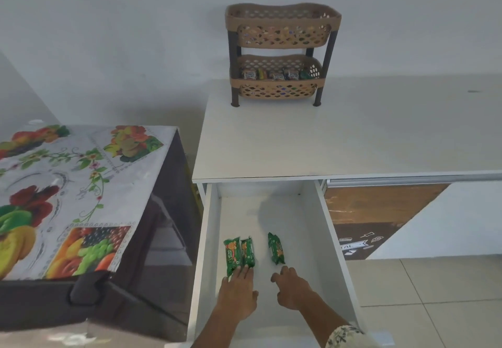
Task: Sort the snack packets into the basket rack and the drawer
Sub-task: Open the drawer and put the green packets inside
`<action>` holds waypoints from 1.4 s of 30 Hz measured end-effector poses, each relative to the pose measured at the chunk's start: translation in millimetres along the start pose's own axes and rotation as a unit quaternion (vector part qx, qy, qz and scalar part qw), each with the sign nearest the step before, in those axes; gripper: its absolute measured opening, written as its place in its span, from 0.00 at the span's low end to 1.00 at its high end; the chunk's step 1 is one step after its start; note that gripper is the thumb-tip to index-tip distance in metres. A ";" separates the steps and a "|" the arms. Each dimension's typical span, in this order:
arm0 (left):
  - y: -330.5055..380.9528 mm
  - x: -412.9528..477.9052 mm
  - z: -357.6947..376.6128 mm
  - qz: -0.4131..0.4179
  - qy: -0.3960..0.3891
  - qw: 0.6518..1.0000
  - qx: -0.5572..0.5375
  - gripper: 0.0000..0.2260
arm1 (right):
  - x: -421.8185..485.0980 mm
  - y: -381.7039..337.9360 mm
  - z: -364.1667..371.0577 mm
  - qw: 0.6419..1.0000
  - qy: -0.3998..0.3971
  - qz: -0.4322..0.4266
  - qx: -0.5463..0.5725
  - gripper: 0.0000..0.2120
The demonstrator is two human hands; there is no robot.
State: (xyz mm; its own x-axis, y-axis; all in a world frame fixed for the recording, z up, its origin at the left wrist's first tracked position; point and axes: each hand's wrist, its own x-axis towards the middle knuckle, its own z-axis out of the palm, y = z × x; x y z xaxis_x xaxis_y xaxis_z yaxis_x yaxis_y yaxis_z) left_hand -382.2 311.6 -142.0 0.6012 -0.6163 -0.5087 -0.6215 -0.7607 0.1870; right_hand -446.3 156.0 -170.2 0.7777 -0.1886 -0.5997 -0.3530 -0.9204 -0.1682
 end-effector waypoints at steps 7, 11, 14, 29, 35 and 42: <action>32.2 -51.7 9.8 -0.029 0.038 0.996 -0.072 0.24 | -49.8 -6.1 9.9 0.997 0.009 -0.031 0.072 0.19; 42.1 -78.4 21.5 -0.009 0.115 0.992 -0.050 0.23 | -70.4 -8.4 3.9 0.988 0.073 -0.053 0.126 0.17; 42.1 -94.9 37.2 0.036 0.152 0.988 0.012 0.27 | -88.5 -4.2 8.4 0.976 0.139 -0.097 0.136 0.19; 31.8 -82.8 17.7 0.085 0.098 0.984 0.118 0.37 | -100.9 31.4 3.5 0.934 0.247 -0.251 -0.063 0.30; 29.7 -44.8 -1.2 0.017 0.141 0.983 0.116 0.36 | -77.2 49.0 -20.1 0.947 0.224 -0.210 -0.092 0.27; 19.4 12.9 -53.0 0.010 0.191 0.976 0.104 0.43 | -35.1 52.5 -73.5 0.951 0.261 -0.129 -0.106 0.37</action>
State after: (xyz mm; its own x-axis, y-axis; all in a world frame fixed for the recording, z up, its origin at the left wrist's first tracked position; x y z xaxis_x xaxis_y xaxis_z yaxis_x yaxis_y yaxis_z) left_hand -359.8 278.1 -100.4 0.7064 -0.6918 -0.1496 -0.6998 -0.7144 -0.0012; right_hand -453.9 89.1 -100.5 0.9959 -0.0405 -0.0804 -0.0455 -0.9971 -0.0614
